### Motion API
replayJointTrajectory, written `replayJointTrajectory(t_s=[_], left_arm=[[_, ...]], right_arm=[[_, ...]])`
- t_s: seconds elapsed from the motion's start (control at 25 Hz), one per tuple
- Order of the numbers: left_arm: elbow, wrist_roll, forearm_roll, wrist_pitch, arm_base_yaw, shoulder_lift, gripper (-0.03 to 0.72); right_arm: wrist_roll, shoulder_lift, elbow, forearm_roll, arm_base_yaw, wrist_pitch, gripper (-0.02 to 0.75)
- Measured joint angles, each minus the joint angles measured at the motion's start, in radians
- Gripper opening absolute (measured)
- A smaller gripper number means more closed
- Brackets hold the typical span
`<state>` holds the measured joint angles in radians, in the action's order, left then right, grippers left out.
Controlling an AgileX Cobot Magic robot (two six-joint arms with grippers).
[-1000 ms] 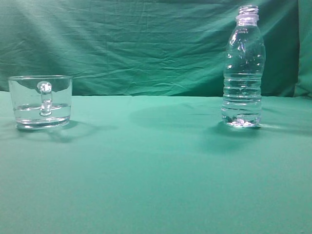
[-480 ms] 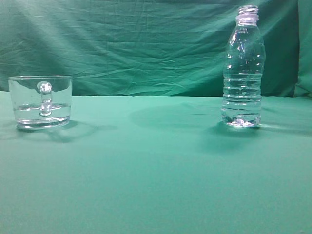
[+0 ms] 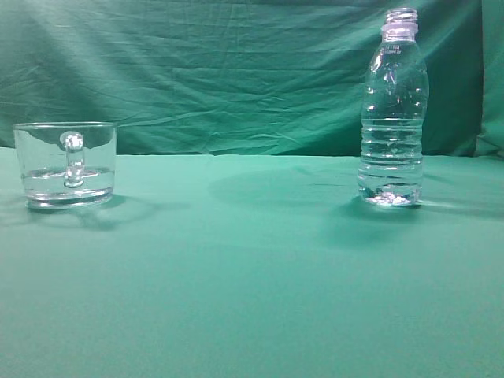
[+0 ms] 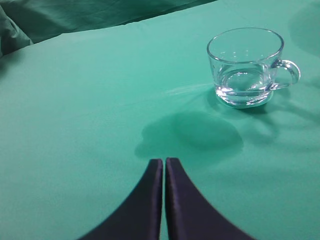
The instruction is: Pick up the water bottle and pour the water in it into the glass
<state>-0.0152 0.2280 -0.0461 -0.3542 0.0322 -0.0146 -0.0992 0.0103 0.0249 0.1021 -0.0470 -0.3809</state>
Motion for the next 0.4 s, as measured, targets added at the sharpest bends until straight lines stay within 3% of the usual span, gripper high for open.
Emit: replayJointTrajectory(t_s=[0.4], left_arm=[[0.0, 0.0, 0.0, 0.0, 0.0, 0.0, 0.0]], right_arm=[[0.0, 0.0, 0.0, 0.0, 0.0, 0.0, 0.0]])
